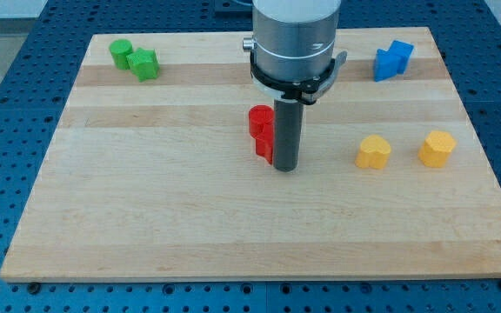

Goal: Place the yellow heart diagonal to the red circle

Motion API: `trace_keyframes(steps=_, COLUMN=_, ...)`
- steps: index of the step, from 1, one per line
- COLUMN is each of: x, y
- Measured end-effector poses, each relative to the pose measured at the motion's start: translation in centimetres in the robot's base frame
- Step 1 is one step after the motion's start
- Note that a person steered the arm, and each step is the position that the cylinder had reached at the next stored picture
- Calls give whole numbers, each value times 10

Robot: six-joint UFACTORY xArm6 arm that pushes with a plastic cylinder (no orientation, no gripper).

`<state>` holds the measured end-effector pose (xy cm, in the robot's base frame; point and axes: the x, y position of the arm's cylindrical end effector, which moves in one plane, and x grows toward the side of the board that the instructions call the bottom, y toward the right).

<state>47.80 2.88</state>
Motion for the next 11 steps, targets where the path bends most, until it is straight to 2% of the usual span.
trace_keyframes(steps=2, x=27, y=20)
trace_keyframes(steps=7, x=27, y=30)
trace_keyframes(steps=9, x=25, y=91)
trace_keyframes(steps=11, x=24, y=113)
